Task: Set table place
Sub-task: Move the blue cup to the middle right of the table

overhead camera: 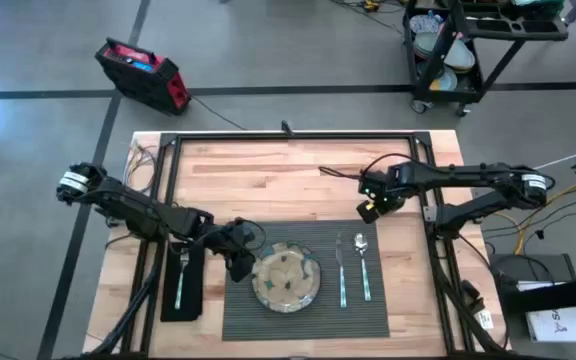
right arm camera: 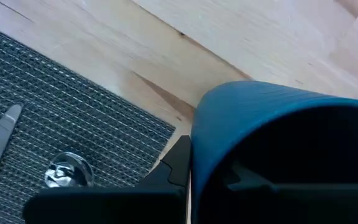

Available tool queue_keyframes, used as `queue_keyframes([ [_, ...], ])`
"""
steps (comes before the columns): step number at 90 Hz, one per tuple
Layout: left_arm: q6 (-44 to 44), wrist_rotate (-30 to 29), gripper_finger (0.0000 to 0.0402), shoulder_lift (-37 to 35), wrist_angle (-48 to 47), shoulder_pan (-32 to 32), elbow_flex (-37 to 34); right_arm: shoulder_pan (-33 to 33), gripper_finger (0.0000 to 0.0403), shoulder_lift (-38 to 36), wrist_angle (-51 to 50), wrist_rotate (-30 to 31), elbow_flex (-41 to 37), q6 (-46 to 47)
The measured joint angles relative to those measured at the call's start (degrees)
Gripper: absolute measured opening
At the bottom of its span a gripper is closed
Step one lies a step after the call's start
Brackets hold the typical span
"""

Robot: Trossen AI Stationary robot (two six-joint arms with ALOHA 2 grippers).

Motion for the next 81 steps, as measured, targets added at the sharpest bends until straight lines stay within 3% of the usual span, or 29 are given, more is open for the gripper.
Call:
queue_keyframes([
  [81,-0.02,0.03,0.0041,0.03,0.00,0.00,0.00,-0.06,0.0000,0.00,4.43,0.03,-0.29,-0.70],
])
